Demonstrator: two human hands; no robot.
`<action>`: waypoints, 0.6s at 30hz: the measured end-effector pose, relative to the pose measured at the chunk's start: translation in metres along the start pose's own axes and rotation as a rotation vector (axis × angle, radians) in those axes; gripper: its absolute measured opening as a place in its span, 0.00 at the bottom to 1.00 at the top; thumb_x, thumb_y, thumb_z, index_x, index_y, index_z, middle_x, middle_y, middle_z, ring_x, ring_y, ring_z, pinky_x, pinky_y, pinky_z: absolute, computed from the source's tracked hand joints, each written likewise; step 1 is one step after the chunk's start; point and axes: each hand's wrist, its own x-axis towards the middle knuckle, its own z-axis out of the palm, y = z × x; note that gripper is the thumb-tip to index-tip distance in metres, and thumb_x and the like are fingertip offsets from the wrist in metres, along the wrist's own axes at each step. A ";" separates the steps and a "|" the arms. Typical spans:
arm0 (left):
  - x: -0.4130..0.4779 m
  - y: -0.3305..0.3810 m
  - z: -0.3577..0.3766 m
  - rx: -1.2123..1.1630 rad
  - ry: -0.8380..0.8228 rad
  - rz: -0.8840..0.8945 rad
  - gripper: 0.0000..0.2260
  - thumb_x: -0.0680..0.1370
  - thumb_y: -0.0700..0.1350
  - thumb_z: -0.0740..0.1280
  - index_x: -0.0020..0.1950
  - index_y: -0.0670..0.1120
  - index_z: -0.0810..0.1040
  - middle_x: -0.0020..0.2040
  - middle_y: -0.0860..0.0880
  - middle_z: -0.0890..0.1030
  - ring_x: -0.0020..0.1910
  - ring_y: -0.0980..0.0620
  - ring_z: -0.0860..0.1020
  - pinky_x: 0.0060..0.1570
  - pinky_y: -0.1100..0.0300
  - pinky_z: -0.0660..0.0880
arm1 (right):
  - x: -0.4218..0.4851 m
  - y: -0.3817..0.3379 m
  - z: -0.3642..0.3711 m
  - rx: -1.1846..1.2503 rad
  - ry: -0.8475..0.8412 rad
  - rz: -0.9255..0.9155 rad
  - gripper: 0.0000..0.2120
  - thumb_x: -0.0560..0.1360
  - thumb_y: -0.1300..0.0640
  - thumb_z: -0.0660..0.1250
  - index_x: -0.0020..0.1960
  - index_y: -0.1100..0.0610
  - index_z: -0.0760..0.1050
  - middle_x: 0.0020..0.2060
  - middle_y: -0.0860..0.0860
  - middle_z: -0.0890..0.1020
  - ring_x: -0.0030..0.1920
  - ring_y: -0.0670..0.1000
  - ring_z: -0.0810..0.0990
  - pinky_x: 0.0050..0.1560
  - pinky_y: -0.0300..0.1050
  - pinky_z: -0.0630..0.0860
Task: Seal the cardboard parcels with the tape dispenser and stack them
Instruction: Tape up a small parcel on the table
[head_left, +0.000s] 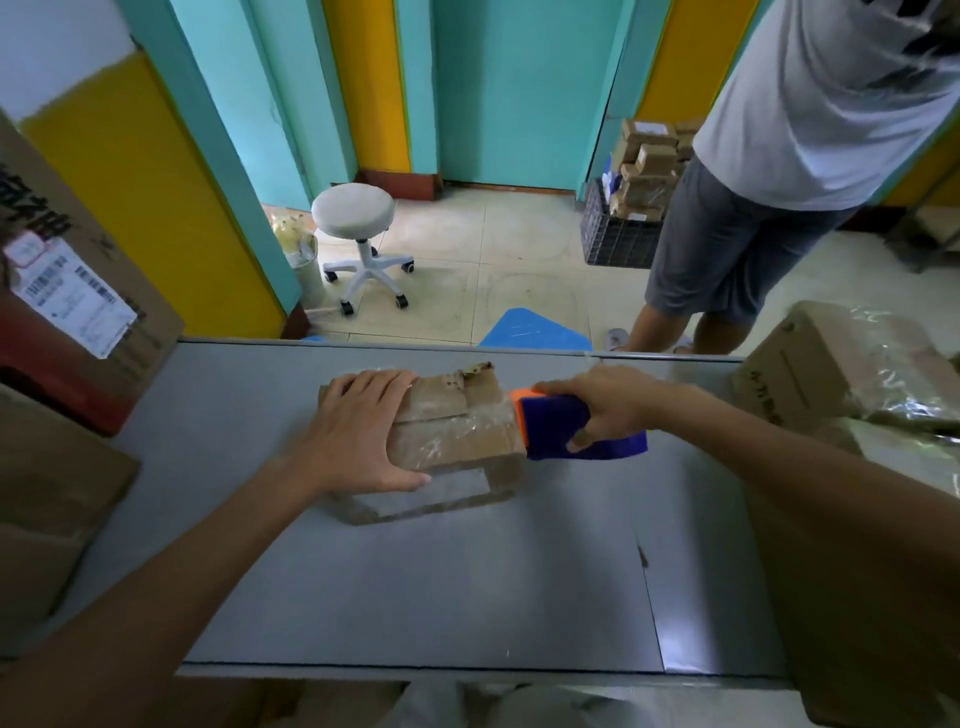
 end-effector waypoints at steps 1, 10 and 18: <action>0.001 -0.002 -0.004 -0.005 -0.029 0.015 0.54 0.55 0.76 0.55 0.74 0.49 0.53 0.72 0.50 0.61 0.69 0.51 0.60 0.69 0.54 0.53 | 0.000 -0.001 0.005 -0.036 0.029 0.023 0.37 0.73 0.47 0.69 0.75 0.47 0.54 0.65 0.52 0.74 0.62 0.55 0.74 0.60 0.53 0.73; 0.008 0.004 -0.045 0.328 -0.014 0.302 0.48 0.61 0.55 0.78 0.73 0.59 0.52 0.72 0.48 0.54 0.69 0.44 0.57 0.61 0.40 0.67 | -0.016 0.036 -0.003 -0.129 0.294 0.220 0.36 0.72 0.41 0.67 0.74 0.45 0.54 0.61 0.53 0.77 0.56 0.57 0.77 0.50 0.50 0.76; -0.004 0.072 -0.004 -0.070 -0.210 -0.065 0.53 0.67 0.73 0.60 0.70 0.52 0.24 0.73 0.46 0.28 0.71 0.41 0.29 0.67 0.36 0.35 | -0.022 0.024 0.005 0.006 0.307 0.224 0.36 0.73 0.41 0.66 0.75 0.46 0.52 0.62 0.53 0.76 0.57 0.56 0.76 0.47 0.47 0.71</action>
